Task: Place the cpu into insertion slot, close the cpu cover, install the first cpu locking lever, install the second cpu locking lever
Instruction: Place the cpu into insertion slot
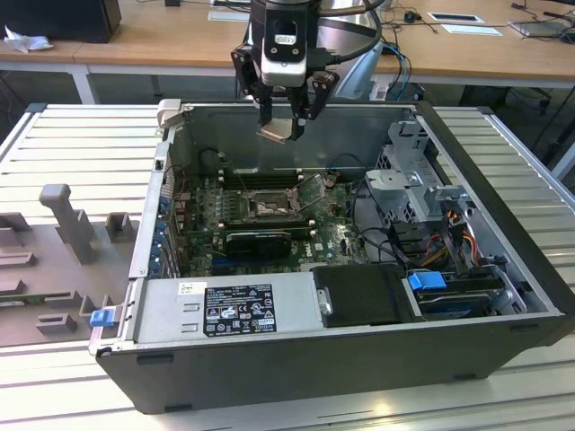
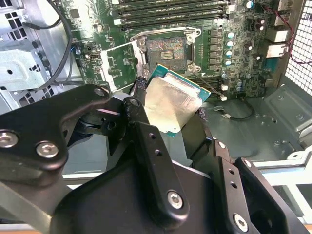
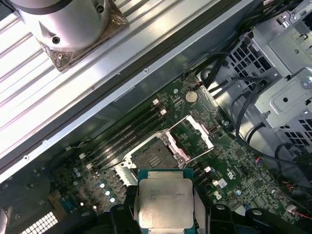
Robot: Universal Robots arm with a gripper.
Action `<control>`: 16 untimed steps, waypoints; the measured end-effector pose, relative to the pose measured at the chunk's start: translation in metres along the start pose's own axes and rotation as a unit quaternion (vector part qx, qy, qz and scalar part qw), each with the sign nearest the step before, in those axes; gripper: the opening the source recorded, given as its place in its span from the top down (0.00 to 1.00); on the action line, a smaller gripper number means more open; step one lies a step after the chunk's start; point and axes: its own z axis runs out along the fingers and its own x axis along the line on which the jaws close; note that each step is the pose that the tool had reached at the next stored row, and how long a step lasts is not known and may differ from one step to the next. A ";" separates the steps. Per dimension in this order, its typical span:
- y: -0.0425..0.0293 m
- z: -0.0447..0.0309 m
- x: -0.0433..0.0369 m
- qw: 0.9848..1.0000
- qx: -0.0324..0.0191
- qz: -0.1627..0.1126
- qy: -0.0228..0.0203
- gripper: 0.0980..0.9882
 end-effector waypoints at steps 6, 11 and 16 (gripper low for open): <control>-0.0001 0.0007 0.0000 1.000 0.000 0.019 -0.002 0.50; -0.0001 0.0015 0.0000 0.999 -0.001 0.036 -0.003 0.50; -0.0002 0.0021 0.0000 0.998 -0.001 0.056 -0.005 0.50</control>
